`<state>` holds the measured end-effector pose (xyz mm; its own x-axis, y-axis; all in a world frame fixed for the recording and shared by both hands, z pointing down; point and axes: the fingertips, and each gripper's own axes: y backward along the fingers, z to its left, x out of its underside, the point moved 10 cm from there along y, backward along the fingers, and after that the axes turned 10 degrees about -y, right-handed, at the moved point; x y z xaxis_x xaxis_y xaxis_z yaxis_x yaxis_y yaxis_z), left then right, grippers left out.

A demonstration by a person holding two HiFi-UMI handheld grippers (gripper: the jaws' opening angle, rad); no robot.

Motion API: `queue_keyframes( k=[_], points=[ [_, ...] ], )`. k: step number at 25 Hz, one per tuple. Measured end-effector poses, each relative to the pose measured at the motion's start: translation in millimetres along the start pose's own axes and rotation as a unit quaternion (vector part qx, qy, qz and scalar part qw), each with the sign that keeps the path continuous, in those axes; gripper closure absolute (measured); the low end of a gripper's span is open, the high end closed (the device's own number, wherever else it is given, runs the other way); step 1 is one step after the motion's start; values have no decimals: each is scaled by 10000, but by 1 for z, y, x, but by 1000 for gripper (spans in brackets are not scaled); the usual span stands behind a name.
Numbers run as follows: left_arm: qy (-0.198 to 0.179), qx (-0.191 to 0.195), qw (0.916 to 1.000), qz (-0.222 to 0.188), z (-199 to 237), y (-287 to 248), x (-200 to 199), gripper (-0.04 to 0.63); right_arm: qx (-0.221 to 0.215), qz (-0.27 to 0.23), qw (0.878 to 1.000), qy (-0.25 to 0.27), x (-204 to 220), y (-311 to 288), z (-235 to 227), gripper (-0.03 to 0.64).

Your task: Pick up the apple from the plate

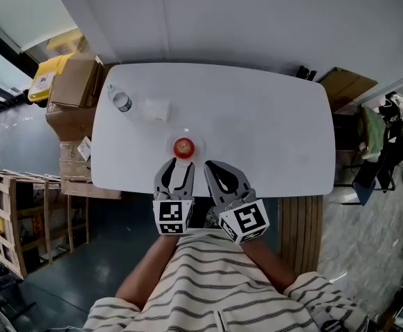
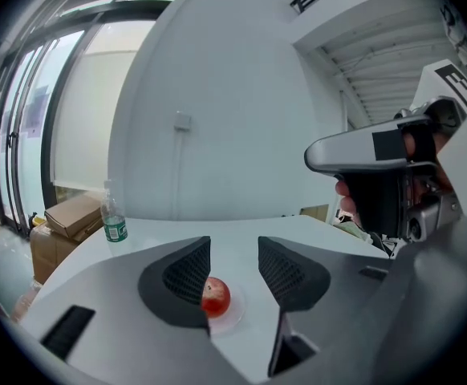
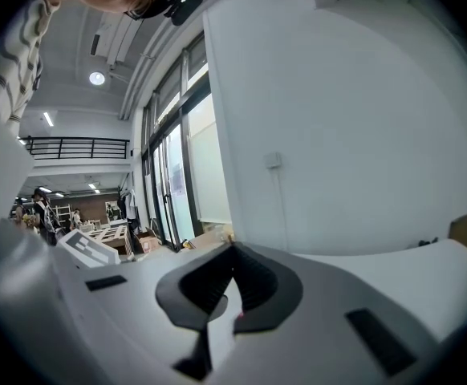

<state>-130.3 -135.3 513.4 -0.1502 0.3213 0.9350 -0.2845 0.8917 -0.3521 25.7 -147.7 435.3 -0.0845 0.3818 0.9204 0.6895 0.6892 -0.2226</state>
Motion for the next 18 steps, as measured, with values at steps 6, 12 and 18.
queue_keyframes(
  k=[6,12,18],
  points=[
    [-82,76,9998,186,6,-13,15,357,56,106,9999,74,2,-8,-2,604],
    [-201,163,9990,356,10,-29,34,305,127,167,9998,49,5,-14,-7,604],
    [-419,111,9974,577,13,-46,52,262,174,217,9996,40,6,-22,-13,604]
  ],
)
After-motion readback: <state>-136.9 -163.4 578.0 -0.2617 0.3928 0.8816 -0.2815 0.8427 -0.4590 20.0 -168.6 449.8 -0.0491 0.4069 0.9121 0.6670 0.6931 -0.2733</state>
